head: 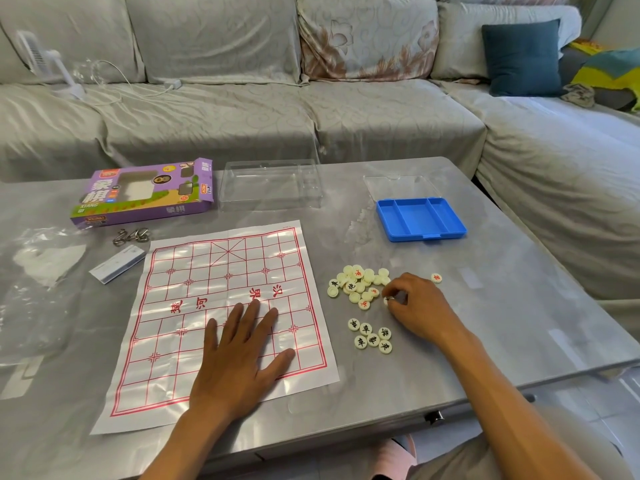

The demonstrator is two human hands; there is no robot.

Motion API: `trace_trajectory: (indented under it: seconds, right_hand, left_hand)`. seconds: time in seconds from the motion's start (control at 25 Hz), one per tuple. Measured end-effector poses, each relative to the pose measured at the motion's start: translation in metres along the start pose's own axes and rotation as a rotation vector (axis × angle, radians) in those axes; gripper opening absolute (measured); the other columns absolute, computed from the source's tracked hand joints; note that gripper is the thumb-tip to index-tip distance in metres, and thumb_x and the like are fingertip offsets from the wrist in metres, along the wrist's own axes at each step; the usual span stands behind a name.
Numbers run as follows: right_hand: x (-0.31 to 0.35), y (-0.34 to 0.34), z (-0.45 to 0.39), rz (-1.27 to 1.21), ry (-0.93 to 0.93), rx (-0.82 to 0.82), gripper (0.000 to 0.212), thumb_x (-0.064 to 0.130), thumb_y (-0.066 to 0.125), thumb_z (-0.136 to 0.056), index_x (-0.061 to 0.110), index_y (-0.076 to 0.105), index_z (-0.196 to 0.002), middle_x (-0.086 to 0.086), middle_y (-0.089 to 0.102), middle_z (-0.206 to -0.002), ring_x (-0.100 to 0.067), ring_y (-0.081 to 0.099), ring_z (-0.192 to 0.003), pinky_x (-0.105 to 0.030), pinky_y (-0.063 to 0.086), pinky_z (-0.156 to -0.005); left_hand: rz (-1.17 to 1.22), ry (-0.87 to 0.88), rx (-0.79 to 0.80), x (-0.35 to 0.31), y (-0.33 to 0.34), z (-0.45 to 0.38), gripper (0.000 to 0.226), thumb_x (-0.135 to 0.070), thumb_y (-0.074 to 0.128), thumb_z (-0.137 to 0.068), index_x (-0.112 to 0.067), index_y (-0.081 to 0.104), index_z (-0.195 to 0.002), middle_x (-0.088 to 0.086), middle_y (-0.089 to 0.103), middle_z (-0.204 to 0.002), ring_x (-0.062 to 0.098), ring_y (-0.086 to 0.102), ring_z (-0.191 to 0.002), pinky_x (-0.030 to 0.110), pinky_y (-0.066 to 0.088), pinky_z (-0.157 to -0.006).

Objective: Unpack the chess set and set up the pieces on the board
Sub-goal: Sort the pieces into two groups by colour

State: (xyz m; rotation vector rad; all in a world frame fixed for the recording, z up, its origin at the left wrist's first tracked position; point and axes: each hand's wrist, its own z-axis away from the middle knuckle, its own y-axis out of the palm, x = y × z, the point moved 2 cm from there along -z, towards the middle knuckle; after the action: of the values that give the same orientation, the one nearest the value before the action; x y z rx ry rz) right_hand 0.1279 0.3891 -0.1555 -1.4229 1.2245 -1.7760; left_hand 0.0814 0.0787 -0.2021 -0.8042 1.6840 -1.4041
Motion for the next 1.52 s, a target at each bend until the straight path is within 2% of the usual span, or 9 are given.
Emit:
trace_trajectory:
  seconds: [0.16,0.44,0.56,0.8,0.96,1.04,1.16,1.32,1.52]
  right_hand:
    - [0.002,0.001,0.002,-0.099,0.033,0.094,0.022,0.011,0.06,-0.085,0.029,0.072,-0.09,0.016,0.061,-0.091,-0.002,0.057,-0.081,-0.017,0.047,-0.074]
    - [0.021,0.015,0.008,0.015,-0.166,0.052,0.032,0.045,0.062,-0.084,0.038,0.06,-0.115,0.018,0.058,-0.104,-0.003,0.051,-0.095,-0.027,0.049,-0.08]
    - [0.028,0.02,0.01,0.05,-0.176,-0.029,0.029,0.042,0.06,-0.088,0.033,0.058,-0.116,0.014,0.059,-0.109,-0.008,0.052,-0.1,-0.027,0.047,-0.08]
    - [0.007,0.004,0.004,0.003,0.049,0.046,0.032,0.024,0.062,-0.082,0.031,0.052,-0.112,0.013,0.06,-0.093,-0.008,0.056,-0.084,-0.031,0.053,-0.074]
    - [-0.017,-0.012,0.002,0.123,0.225,-0.102,0.027,0.024,0.057,-0.083,0.027,0.053,-0.11,0.006,0.058,-0.107,-0.015,0.054,-0.096,-0.031,0.048,-0.077]
    - [-0.007,-0.007,0.003,0.118,0.099,-0.147,0.028,0.026,0.058,-0.085,0.027,0.055,-0.113,0.006,0.054,-0.116,-0.015,0.051,-0.104,-0.032,0.048,-0.08]
    - [0.016,0.01,0.005,0.146,-0.167,-0.023,0.032,0.029,0.053,-0.093,0.03,0.055,-0.124,0.009,0.049,-0.125,-0.015,0.047,-0.11,-0.031,0.049,-0.083]
    - [0.019,0.012,0.001,0.12,-0.113,-0.093,0.017,0.037,0.055,-0.092,0.027,0.061,-0.105,0.01,0.052,-0.108,-0.012,0.049,-0.099,-0.029,0.048,-0.075]
    - [0.01,0.011,-0.002,0.093,-0.016,-0.075,0.007,0.026,0.054,-0.091,0.026,0.059,-0.095,0.007,0.06,-0.102,-0.014,0.051,-0.094,-0.031,0.048,-0.074]
  left_hand:
    - [-0.004,-0.001,0.003,-0.001,0.0,0.0,0.083,-0.085,0.0,-0.078,-0.044,0.012,-0.149,-0.01,-0.007,-0.158,0.018,-0.007,-0.145,0.051,-0.008,-0.116]
    - [-0.01,0.006,-0.002,-0.001,0.0,0.0,0.08,-0.083,0.005,-0.081,-0.042,0.018,-0.149,-0.008,0.0,-0.158,0.021,0.0,-0.146,0.054,-0.002,-0.116]
    - [-0.021,0.004,0.009,-0.001,0.0,-0.001,0.084,-0.085,-0.002,-0.077,-0.043,0.011,-0.149,-0.01,-0.008,-0.157,0.019,-0.007,-0.146,0.051,-0.009,-0.116]
    - [-0.015,-0.004,0.015,-0.002,-0.001,-0.001,0.083,-0.085,0.001,-0.079,-0.042,0.016,-0.149,-0.009,-0.003,-0.158,0.021,-0.002,-0.146,0.052,-0.006,-0.116]
    - [-0.024,-0.005,0.029,-0.002,-0.003,-0.001,0.087,-0.086,-0.007,-0.074,-0.044,0.009,-0.149,-0.011,-0.01,-0.157,0.019,-0.009,-0.146,0.05,-0.011,-0.116]
    - [-0.022,-0.012,0.038,-0.002,-0.004,-0.001,0.089,-0.087,-0.01,-0.072,-0.045,0.006,-0.149,-0.011,-0.012,-0.157,0.018,-0.011,-0.145,0.05,-0.011,-0.116]
    - [-0.018,-0.017,0.05,-0.003,-0.005,0.0,0.091,-0.087,-0.014,-0.069,-0.046,0.002,-0.148,-0.012,-0.015,-0.156,0.017,-0.014,-0.145,0.05,-0.012,-0.116]
    - [-0.015,-0.019,0.062,-0.004,-0.005,0.0,0.089,-0.087,-0.013,-0.071,-0.046,0.003,-0.148,-0.012,-0.015,-0.156,0.017,-0.014,-0.145,0.051,-0.011,-0.117]
    - [-0.03,-0.022,0.071,-0.004,-0.005,0.0,0.09,-0.087,-0.016,-0.068,-0.047,-0.001,-0.147,-0.013,-0.019,-0.155,0.016,-0.017,-0.144,0.05,-0.013,-0.116]
